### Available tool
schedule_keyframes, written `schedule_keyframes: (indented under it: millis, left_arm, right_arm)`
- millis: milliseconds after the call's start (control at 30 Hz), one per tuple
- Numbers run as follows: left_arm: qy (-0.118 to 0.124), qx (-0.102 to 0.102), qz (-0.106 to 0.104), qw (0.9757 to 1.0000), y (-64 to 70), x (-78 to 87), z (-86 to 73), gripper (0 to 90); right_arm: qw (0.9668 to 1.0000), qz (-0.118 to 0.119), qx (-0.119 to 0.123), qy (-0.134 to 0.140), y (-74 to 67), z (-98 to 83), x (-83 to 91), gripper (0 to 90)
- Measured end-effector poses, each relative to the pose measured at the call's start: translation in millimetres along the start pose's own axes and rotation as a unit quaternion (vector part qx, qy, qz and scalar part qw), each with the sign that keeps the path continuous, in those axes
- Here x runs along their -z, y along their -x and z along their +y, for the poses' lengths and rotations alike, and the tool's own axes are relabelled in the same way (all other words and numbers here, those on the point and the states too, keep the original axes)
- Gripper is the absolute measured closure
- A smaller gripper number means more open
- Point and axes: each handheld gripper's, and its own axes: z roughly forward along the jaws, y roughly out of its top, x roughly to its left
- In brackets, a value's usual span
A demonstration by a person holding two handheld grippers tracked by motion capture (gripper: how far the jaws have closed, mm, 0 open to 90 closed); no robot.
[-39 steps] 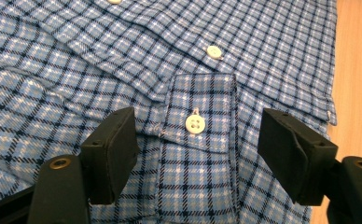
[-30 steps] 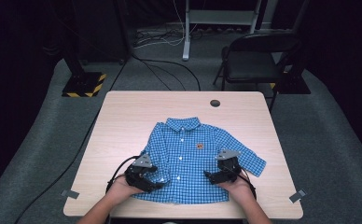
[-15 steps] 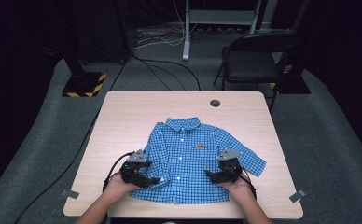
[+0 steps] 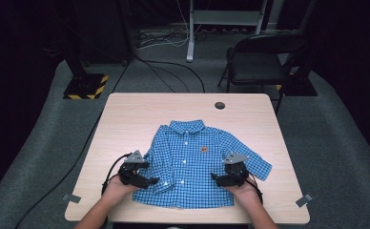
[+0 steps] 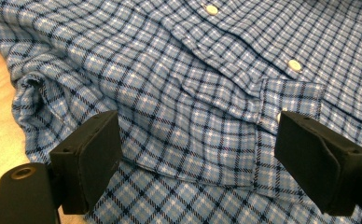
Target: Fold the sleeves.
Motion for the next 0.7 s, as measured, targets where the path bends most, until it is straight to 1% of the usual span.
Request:
schedule_keyframes:
  millis: [133,333,500,567,700]
  left_arm:
    - [-0.003,-0.001,-0.001,1.0000,-0.6,-1.4,-0.7,14.7]
    - [-0.013,0.001,0.001,0.9999,-1.6,-4.1,-2.2,14.7]
    - [-0.011,0.000,0.000,0.9999,-2.6,-4.6,-2.7,14.8]
    - [-0.011,0.000,0.000,0.9999,-2.7,-4.6,-2.7,14.8]
    - [-0.011,0.000,0.001,0.9999,-2.2,-4.7,-2.6,14.7]
  right_arm:
    - [1.0000,-0.001,-0.003,0.006,1.0,0.3,2.4,16.8]
    - [1.0000,-0.002,-0.006,-0.002,2.3,-1.1,1.0,17.3]
    - [1.0000,-0.002,-0.004,-0.005,3.4,-2.0,-0.5,17.7]
    - [0.9999,-0.006,-0.002,-0.008,3.3,-2.3,-1.4,17.6]
    - [1.0000,-0.005,-0.006,-0.006,4.8,-2.7,-2.1,17.8]
